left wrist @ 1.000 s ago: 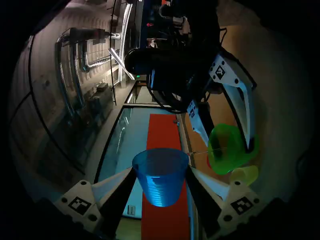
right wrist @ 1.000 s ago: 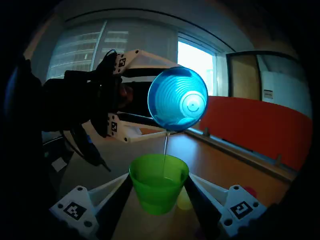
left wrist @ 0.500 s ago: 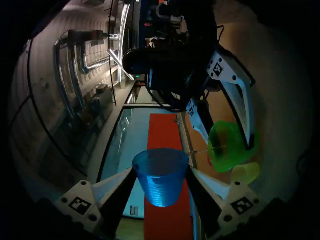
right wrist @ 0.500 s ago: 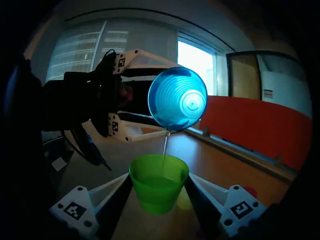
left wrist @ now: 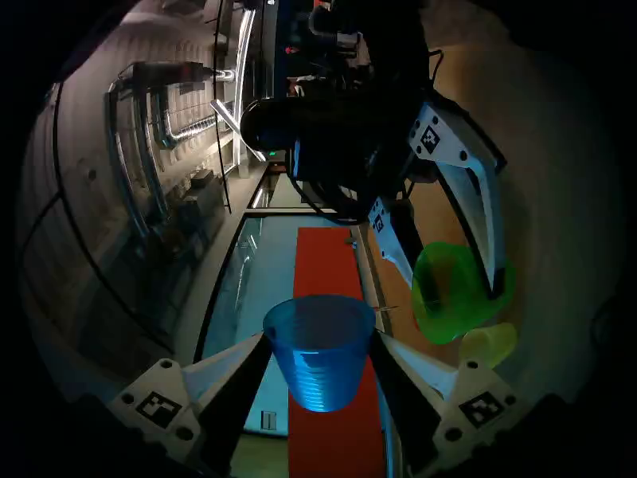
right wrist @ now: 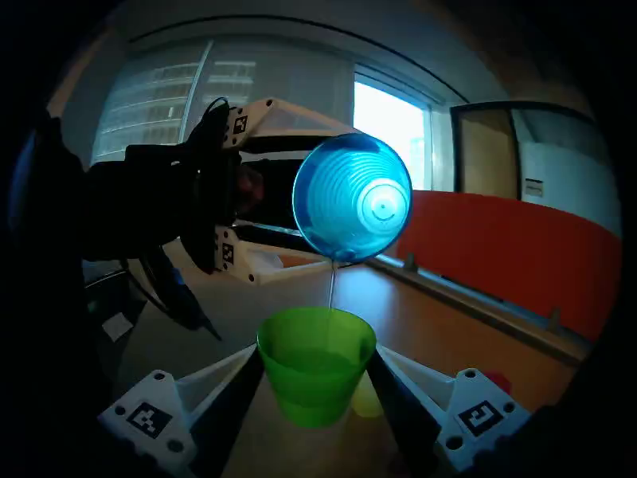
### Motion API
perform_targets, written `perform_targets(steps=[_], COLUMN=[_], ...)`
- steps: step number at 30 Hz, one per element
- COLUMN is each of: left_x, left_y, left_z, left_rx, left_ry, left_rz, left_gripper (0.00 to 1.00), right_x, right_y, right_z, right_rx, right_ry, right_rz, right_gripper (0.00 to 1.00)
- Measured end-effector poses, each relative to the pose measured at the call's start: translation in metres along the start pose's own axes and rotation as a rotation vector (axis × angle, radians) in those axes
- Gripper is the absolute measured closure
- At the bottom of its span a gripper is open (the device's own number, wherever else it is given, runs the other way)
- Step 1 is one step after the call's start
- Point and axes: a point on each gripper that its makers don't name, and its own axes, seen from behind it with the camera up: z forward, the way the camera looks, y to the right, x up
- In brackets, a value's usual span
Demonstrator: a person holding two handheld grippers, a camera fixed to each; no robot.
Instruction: Pour water
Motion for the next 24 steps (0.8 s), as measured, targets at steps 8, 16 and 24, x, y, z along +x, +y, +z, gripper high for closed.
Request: perform_targets(steps=[8, 16, 24], left_x=[-0.0004, -0.0008, -0.0001], left_y=[-0.0004, -0.0016, -0.0024], left_z=[0.0013, 0.0023, 0.0023], left_rx=[0.000, 0.006, 0.008], left_ry=[-0.001, -0.003, -0.002], left_rz=[0.008, 0.008, 0.007], left_gripper=[0.16, 0.16, 0.16], right_x=[0.0001, -0.0001, -0.0005], right_y=[0.0006, 0.0009, 0.0007], right_z=[-0.0003, -0.0005, -0.0014], right_rx=[-0.001, -0.001, -0.002], right_ry=[0.000, 0.000, -0.001], right_rz=[0.000, 0.000, 0.000], right_gripper=[0.11, 0.11, 0.11])
